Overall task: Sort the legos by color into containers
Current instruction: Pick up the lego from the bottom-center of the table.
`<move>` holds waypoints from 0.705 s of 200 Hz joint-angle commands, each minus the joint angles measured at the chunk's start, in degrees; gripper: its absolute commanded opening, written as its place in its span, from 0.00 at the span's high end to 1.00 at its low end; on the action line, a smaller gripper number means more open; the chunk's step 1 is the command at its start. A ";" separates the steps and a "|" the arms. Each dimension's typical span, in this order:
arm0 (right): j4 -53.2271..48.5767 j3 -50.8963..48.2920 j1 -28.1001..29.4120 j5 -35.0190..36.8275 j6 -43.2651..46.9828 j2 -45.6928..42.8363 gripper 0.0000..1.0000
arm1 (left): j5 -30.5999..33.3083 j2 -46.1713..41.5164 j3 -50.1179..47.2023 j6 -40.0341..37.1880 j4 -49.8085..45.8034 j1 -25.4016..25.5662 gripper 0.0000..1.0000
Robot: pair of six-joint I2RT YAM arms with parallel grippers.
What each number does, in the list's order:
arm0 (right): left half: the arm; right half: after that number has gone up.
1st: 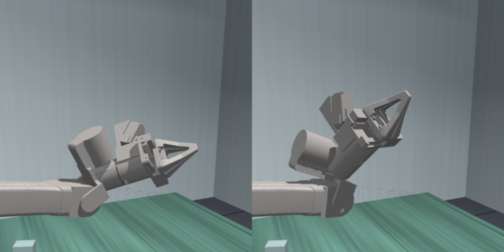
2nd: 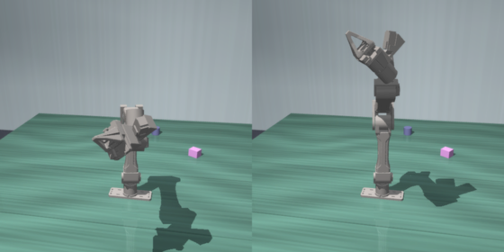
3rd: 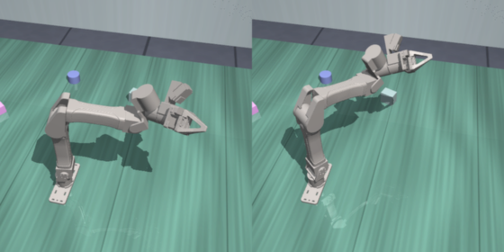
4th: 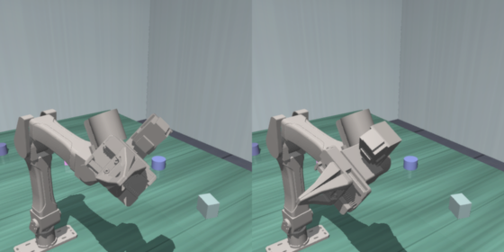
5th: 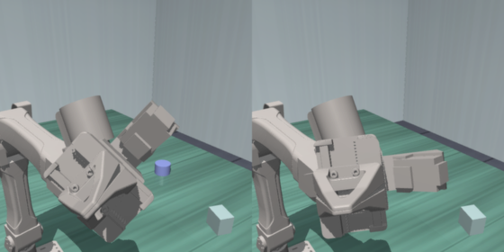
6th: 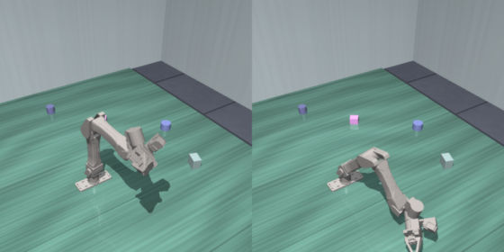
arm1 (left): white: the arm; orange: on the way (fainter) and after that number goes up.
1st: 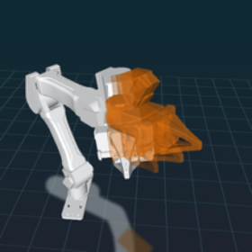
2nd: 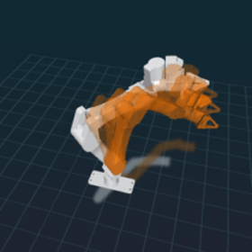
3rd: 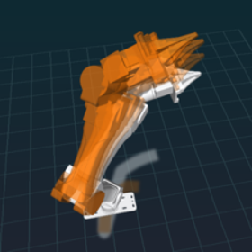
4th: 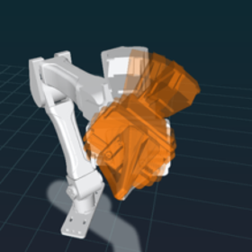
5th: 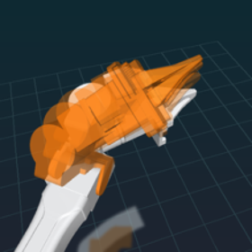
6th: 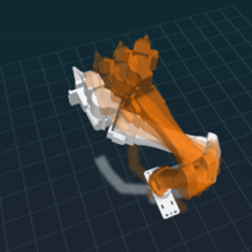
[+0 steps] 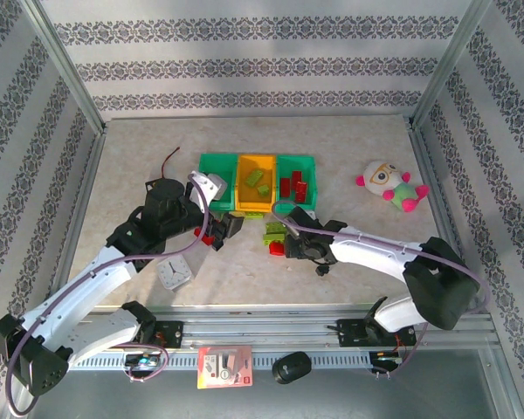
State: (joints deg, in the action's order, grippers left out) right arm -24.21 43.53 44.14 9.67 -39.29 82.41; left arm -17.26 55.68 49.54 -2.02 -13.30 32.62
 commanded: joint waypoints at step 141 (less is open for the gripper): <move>-0.31 5.05 0.64 2.28 -1.19 7.52 0.51 | -2.69 0.29 -2.48 -3.05 -1.14 0.43 0.01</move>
State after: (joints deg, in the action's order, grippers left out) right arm -23.09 46.59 44.14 10.63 -39.66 88.77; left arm -18.59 55.72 47.42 -4.10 -14.26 32.62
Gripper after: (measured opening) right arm 0.486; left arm 0.993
